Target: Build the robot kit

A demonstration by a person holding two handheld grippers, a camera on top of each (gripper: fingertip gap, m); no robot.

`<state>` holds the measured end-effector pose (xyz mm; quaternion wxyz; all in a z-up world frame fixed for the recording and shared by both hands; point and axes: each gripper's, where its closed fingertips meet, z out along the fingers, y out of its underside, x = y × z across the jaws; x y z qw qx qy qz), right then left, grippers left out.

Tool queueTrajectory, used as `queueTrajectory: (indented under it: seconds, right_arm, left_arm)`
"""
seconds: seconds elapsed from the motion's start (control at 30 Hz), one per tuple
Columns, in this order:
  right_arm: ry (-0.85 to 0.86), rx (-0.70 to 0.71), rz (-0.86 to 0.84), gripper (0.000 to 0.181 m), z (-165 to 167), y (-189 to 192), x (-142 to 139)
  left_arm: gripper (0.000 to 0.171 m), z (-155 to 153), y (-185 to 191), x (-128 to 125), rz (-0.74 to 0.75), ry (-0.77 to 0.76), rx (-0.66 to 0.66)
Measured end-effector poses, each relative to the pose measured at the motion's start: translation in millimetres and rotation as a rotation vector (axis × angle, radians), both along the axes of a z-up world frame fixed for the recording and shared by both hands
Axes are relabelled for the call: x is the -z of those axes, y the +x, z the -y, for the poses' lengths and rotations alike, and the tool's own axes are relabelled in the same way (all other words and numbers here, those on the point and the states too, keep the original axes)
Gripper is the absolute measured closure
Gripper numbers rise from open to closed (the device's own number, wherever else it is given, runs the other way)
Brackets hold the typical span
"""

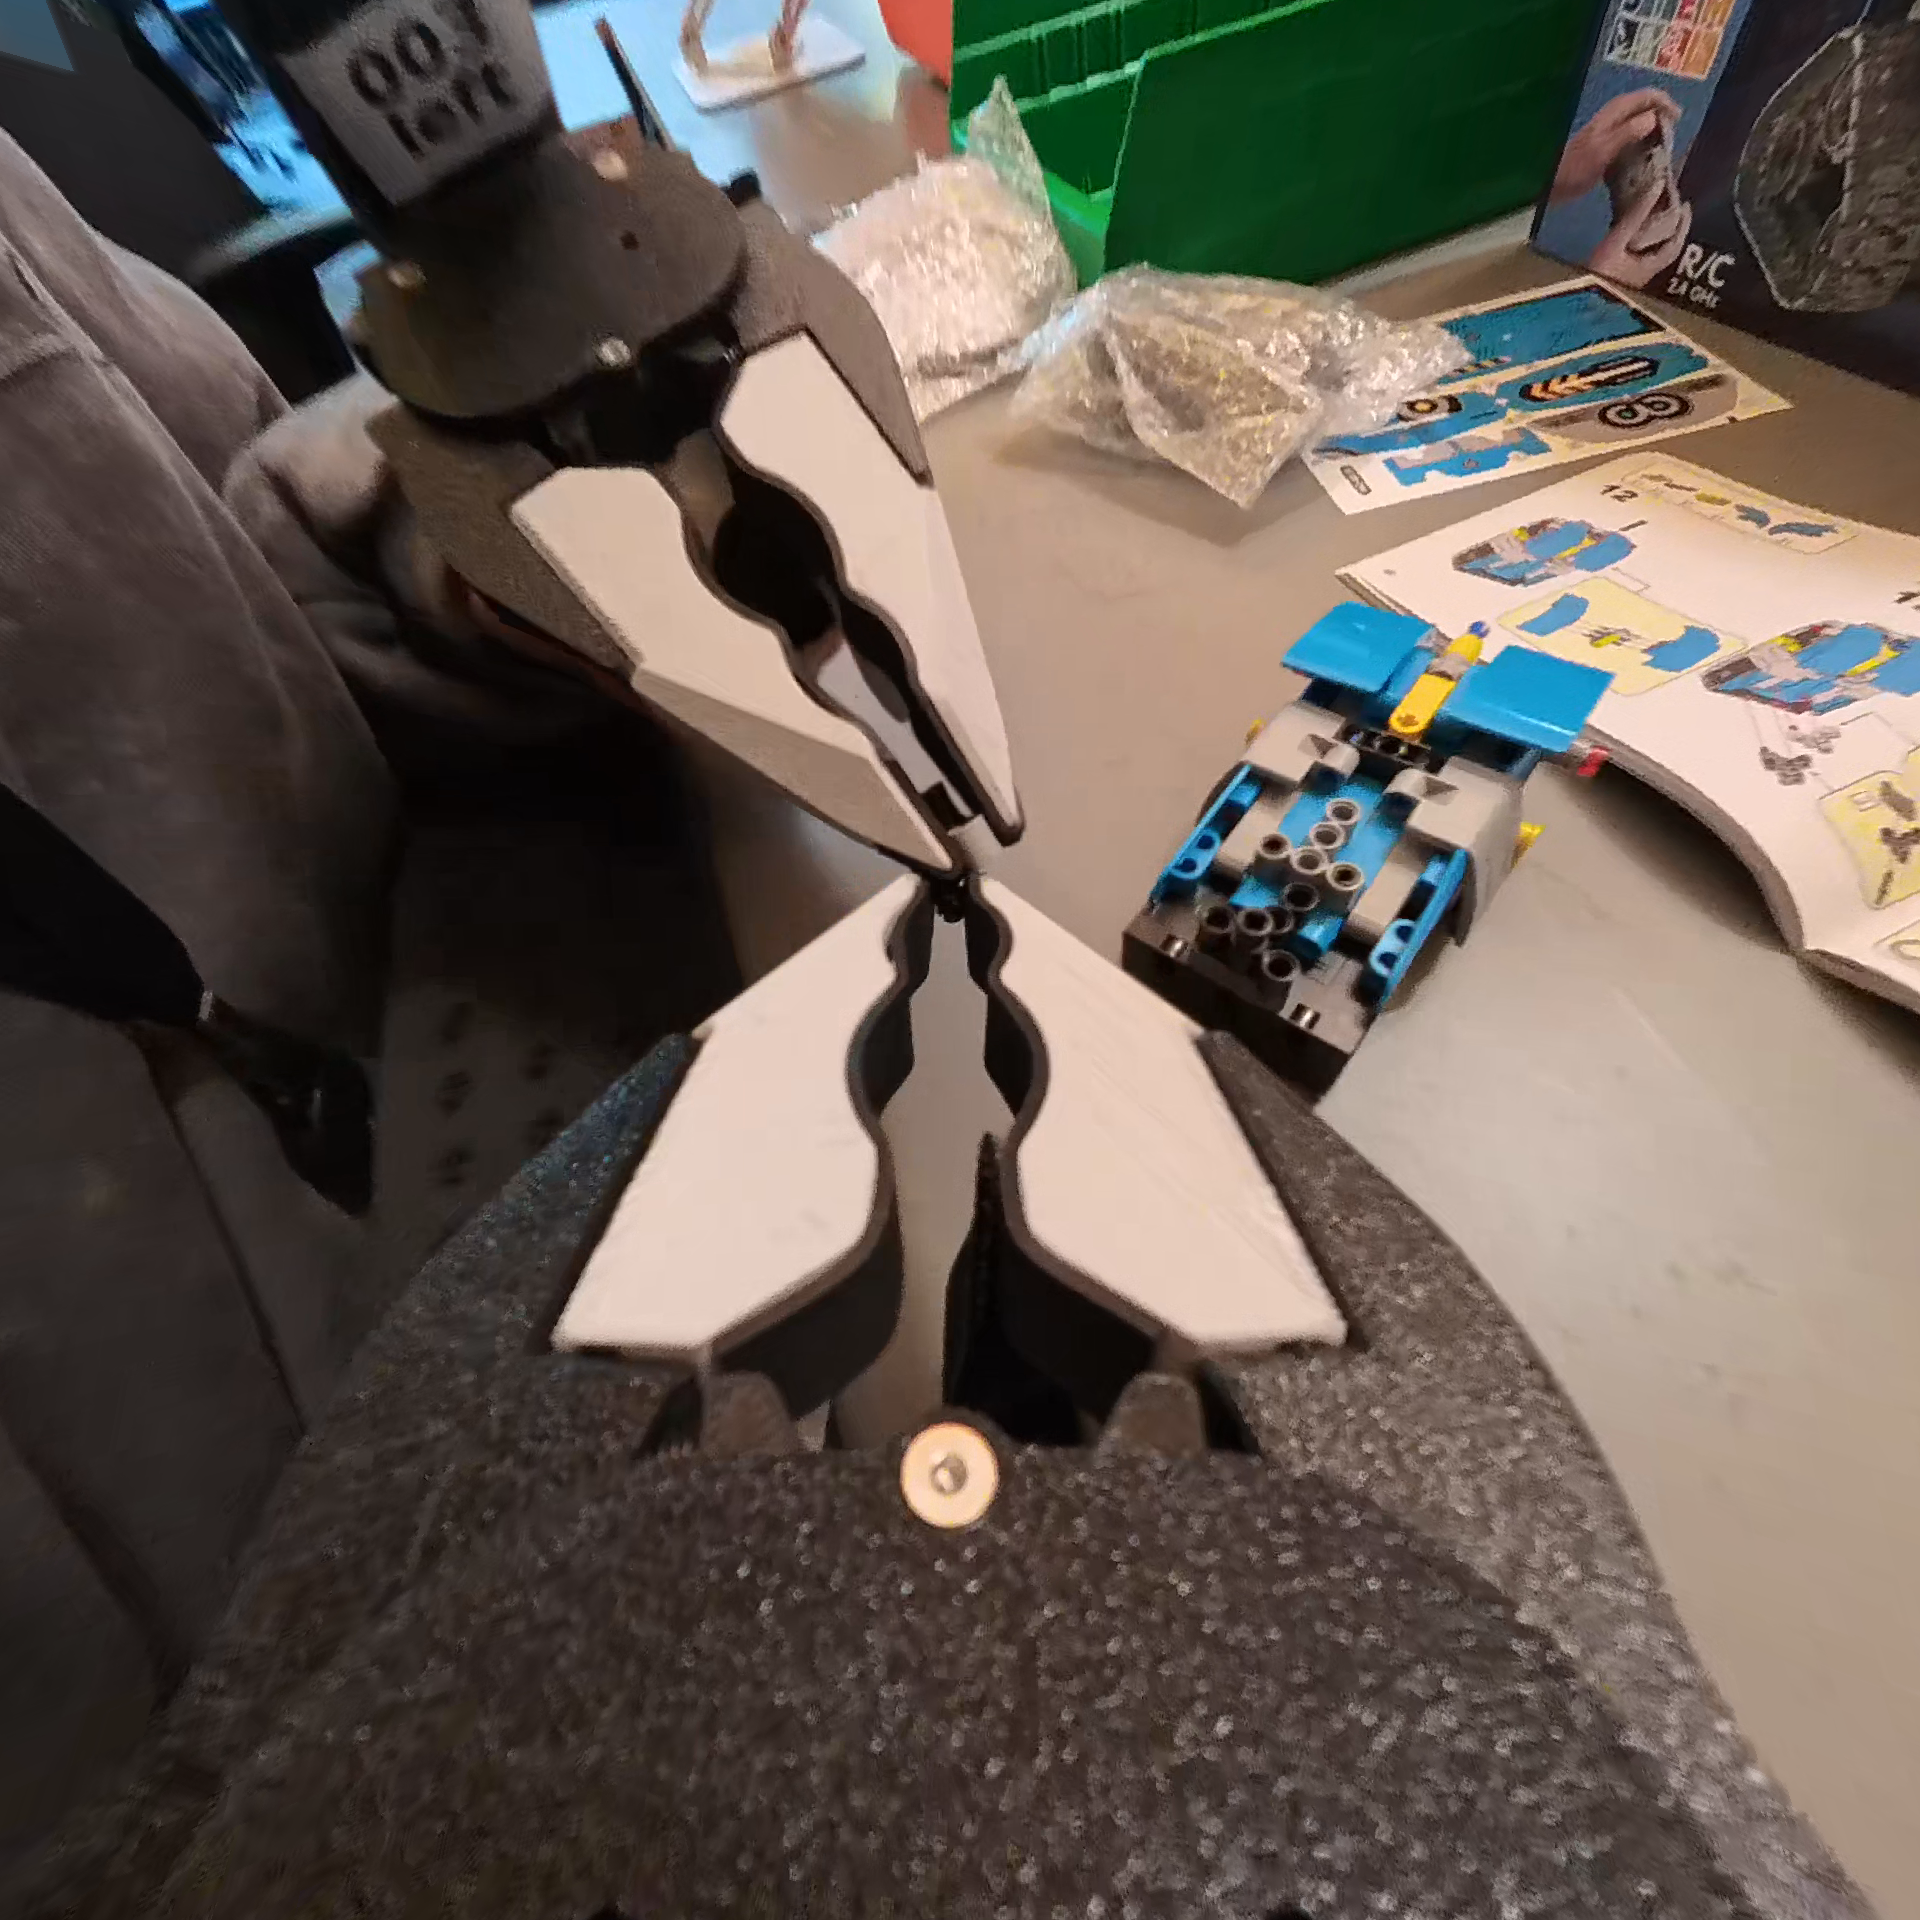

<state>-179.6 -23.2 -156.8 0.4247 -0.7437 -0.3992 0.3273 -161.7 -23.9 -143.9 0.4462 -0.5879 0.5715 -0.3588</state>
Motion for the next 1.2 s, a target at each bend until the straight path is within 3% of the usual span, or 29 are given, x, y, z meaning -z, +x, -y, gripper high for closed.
queueTrajectory:
  seconds: [0.1, 0.2, 0.27, 0.33, 0.5, 0.63, 0.77, 0.87, 1.0, 1.07, 1.2]
  right_arm:
    - [0.047, 0.004, 0.095, 0.177, 0.3, 2.8, 10.0]
    - [0.085, 0.016, 0.105, 0.176, -0.7, 3.7, 9.0]
    - [0.096, 0.038, 0.063, 0.176, -3.6, 8.4, -1.4]
    - [0.173, 0.012, -0.041, 0.177, 0.4, 7.7, -25.1]
    - [0.310, 0.026, -0.098, 0.177, -3.5, 4.4, -52.9]
    - [0.352, -0.034, -0.081, 0.177, -0.1, -9.5, -60.9]
    - [0.328, -0.055, -0.031, 0.177, -2.0, -11.1, -55.9]
    - [0.140, -0.120, 0.120, 0.177, 7.9, 6.7, -20.3]
    - [-0.122, -0.077, 0.586, 0.177, 20.7, 85.7, 47.3]
    - [-0.181, -0.068, 0.768, 0.176, 29.4, 116.4, 59.8]
    - [-0.311, -0.038, 0.915, 0.177, 43.7, 151.9, 62.8]
  left_arm:
    - [0.164, 0.8, 1.4, 9.3, -0.067, 0.086, 0.002]
    - [0.164, -2.4, -1.3, 6.6, -0.038, 0.056, -0.006]
    - [0.164, -8.9, -7.1, -7.7, 0.071, -0.083, -0.015]
    - [0.165, -9.9, -11.7, -23.7, 0.206, -0.329, 0.034]
    - [0.165, 1.2, -19.8, -56.9, 0.458, -0.787, 0.256]
    - [0.166, 2.7, -21.9, -61.2, 0.514, -0.985, 0.342]
    - [0.166, -2.6, -26.0, -62.6, 0.550, -1.069, 0.354]
    - [0.165, -9.4, -29.4, -60.5, 0.555, -1.051, 0.309]
    - [0.166, -9.9, -30.4, -56.0, 0.525, -1.002, 0.269]
    - [0.166, -10.2, -29.7, -54.5, 0.509, -0.973, 0.254]
    - [0.166, -7.1, -26.9, -49.2, 0.470, -0.939, 0.242]
